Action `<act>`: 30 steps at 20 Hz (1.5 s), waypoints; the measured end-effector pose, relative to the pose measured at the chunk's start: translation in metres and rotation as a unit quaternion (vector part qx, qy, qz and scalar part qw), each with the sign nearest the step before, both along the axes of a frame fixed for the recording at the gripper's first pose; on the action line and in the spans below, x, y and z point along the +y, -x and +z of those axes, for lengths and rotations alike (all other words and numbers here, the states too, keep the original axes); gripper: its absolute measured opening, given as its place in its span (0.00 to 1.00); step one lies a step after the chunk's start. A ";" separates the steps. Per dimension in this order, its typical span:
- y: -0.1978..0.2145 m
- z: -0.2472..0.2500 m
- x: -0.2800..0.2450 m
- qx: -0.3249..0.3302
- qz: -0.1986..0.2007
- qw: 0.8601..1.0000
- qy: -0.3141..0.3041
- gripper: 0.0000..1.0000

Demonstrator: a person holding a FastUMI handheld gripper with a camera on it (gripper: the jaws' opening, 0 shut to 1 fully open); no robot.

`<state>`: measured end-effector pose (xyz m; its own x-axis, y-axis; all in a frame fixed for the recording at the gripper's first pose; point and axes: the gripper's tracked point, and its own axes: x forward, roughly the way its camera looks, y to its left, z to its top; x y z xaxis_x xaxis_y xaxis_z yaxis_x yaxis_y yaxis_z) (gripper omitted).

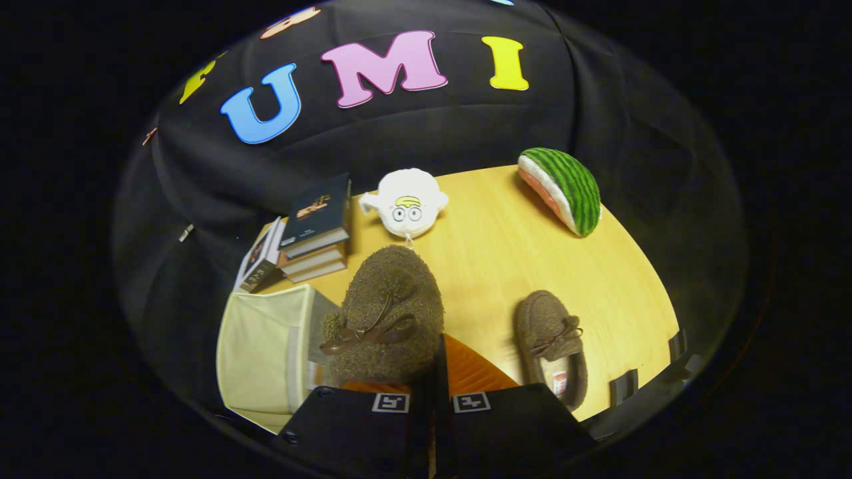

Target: Open the storage box then place both shoes into the box .Put the left shoe in first, then the right shoe, with the right side of both shoes facing outward in a uniform manner.

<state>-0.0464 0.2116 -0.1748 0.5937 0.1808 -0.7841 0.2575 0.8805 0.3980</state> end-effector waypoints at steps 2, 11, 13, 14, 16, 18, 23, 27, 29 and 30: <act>-0.006 0.022 0.032 0.002 0.003 1.000 -0.026 0.09; -0.009 0.014 0.178 0.060 0.070 0.994 -0.051 0.09; -0.006 0.004 0.198 0.075 0.076 0.993 -0.045 0.09; -0.008 -0.001 0.206 0.082 0.078 0.993 -0.043 0.09; -0.008 -0.011 0.217 0.092 0.073 0.993 -0.033 0.09; -0.014 -0.019 0.225 0.085 0.071 0.994 -0.015 0.09; -0.014 -0.030 0.243 0.092 0.083 0.992 -0.015 0.12; -0.008 -0.035 0.256 0.099 0.114 0.988 -0.030 0.23; -0.003 -0.037 0.267 0.104 0.129 0.984 -0.057 0.31; 0.002 -0.039 0.270 0.109 0.140 0.982 -0.063 0.44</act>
<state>-0.0479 0.4814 -0.2141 0.3269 0.4172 -0.8480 0.1029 0.8762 0.4708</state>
